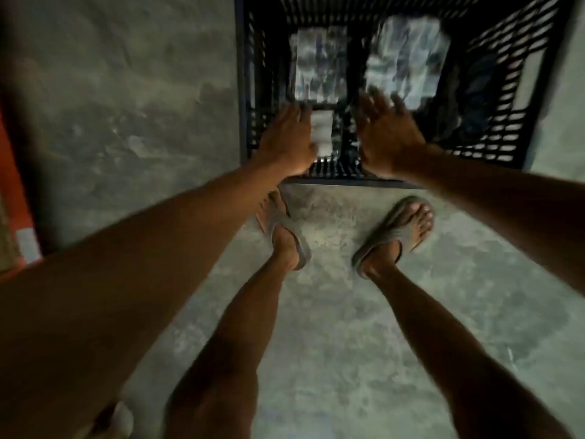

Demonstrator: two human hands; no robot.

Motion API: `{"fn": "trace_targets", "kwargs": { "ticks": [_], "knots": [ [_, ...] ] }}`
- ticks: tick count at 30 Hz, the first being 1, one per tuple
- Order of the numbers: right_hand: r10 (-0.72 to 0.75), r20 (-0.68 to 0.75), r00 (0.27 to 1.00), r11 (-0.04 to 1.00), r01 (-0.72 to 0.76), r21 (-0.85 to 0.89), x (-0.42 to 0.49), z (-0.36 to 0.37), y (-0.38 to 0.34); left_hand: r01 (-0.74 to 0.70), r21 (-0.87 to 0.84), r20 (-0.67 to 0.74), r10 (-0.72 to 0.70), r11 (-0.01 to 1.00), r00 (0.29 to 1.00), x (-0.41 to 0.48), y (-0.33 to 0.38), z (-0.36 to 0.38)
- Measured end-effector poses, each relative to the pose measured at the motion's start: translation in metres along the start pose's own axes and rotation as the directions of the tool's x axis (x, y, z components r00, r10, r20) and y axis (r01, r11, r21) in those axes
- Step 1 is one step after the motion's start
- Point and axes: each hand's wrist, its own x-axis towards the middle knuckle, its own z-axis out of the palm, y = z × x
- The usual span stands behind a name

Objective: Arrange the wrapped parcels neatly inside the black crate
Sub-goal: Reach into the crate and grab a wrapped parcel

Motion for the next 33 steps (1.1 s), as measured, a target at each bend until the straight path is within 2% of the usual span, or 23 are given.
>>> {"fn": "trace_targets", "kwargs": {
  "ticks": [3,5,7,11,18,21,23,26,28,30,33],
  "knots": [
    [-0.02,-0.157,0.987,0.991,-0.001,-0.137,0.073,0.048,0.011,0.089,0.13,-0.083,-0.079,0.987,0.993,0.073,-0.013,0.034],
    [-0.074,-0.224,0.972,0.967,0.015,-0.253,0.117,0.068,0.01,0.099,0.232,-0.108,-0.076,0.968,0.991,0.113,-0.024,0.049],
    [-0.117,-0.234,0.965,0.927,0.021,-0.375,0.151,0.08,0.013,0.094,0.361,-0.131,-0.049,0.928,0.99,0.146,-0.031,0.061],
    [-0.156,-0.192,0.969,0.876,0.046,-0.481,0.189,0.104,0.019,0.17,0.53,-0.188,-0.08,0.831,0.979,0.185,-0.036,0.076],
    [-0.181,-0.249,0.952,0.833,0.014,-0.553,0.212,0.13,0.007,0.135,0.67,-0.255,0.055,0.73,0.965,0.205,-0.051,0.093],
    [-0.181,-0.254,0.95,0.868,0.033,-0.495,0.215,0.136,0.002,0.123,0.791,-0.213,0.08,0.6,0.974,0.207,-0.047,0.096],
    [-0.105,-0.215,0.971,0.901,0.001,-0.434,0.21,0.13,0.003,0.108,0.838,-0.183,0.088,0.535,0.979,0.203,-0.043,0.095],
    [-0.166,-0.208,0.964,0.913,0.071,-0.402,0.203,0.11,0.013,0.109,0.782,-0.166,0.036,0.613,0.986,0.195,-0.041,0.079],
    [-0.2,-0.099,0.975,0.939,0.162,-0.303,0.185,0.088,0.019,0.078,0.677,-0.12,0.005,0.732,0.993,0.184,-0.041,0.059],
    [-0.275,-0.105,0.956,0.956,0.261,-0.132,0.171,0.06,0.028,0.0,0.522,-0.056,0.034,0.853,0.998,0.169,-0.042,0.03],
    [-0.288,-0.198,0.937,0.917,0.329,0.223,0.159,0.025,0.05,-0.106,0.306,-0.017,0.116,0.946,0.993,0.135,-0.046,-0.017]
  ]
}}
